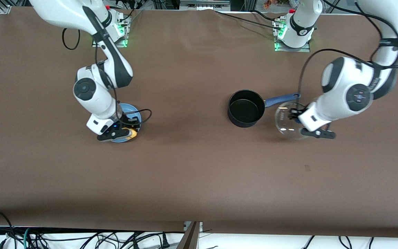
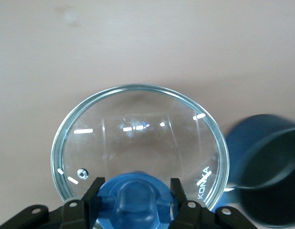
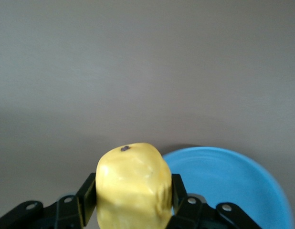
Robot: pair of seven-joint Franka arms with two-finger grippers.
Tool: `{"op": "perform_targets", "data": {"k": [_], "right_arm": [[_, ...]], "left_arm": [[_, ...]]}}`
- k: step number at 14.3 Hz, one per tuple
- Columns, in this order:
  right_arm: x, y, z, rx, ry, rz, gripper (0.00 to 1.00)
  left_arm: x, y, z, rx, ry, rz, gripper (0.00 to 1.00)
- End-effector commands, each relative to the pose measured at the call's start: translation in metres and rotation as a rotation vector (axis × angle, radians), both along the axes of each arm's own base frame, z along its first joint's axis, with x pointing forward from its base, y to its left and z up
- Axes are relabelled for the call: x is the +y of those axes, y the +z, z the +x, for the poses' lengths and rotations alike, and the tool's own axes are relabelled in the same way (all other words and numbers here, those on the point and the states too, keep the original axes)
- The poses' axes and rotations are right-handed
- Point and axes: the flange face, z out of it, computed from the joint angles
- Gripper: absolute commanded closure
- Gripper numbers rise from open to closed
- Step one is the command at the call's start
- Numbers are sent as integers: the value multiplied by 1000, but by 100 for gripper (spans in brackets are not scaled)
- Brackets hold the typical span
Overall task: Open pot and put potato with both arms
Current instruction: 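Carry the potato over the pot while the left gripper sets the lid down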
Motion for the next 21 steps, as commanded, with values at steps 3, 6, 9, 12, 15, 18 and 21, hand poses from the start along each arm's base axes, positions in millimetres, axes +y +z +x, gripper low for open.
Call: {"op": "perform_targets", "data": {"k": [3,6,9,12,15,18,21], "right_arm": [[136,48,-25,-12,-212,108,35],[222,65,-47,-6,-357,197,35],[297,72,-73,17,-490,279,35],[350,69,-97,42,-548,338,36],[387,53,-122,38,-543,420,36],[403,25,-132,19,-548,523,36],[408,6,-134,11,-542,554,36]], "left_arm": [[88,-29,29,18,-143,13,100],[119,-64,46,11,-168,-26,100],[124,-84,48,8,-179,-22,100],[126,-100,47,29,-195,-13,100],[126,-114,44,49,-199,-19,70],[136,-115,43,49,-185,-21,0],[139,-112,43,47,-178,-21,0]]}}
